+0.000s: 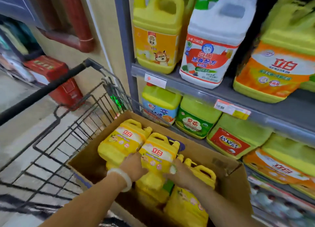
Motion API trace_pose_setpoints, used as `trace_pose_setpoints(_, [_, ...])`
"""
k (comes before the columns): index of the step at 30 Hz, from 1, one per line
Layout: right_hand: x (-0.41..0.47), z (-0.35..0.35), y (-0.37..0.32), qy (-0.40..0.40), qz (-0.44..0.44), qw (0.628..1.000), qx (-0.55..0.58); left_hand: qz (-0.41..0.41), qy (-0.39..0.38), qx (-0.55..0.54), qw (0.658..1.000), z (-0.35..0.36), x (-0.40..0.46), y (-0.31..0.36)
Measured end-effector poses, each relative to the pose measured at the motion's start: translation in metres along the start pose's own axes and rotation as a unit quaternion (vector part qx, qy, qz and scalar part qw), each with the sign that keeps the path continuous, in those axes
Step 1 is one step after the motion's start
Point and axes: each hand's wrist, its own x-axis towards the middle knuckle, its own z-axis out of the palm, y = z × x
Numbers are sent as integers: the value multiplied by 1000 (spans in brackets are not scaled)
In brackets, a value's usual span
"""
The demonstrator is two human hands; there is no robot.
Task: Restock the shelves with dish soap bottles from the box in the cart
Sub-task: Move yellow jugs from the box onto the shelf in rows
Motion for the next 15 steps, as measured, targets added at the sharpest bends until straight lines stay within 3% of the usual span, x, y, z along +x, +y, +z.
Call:
trace_pose_setpoints(5, [41, 20, -15, 49, 108, 967, 226, -4, -55, -23, 998, 1, 35, -11])
trace_pose_setpoints(10, [77, 40, -2, 69, 180, 882, 430, 16, -66, 74, 995, 1, 53, -7])
trace_pose_setpoints(12, [71, 37, -17, 69, 207, 859, 462, 14, -74, 94, 993, -4, 61, -7])
trace_pose_setpoints(15, [73, 42, -13, 75, 220, 854, 465, 21, -93, 127, 987, -5, 69, -7])
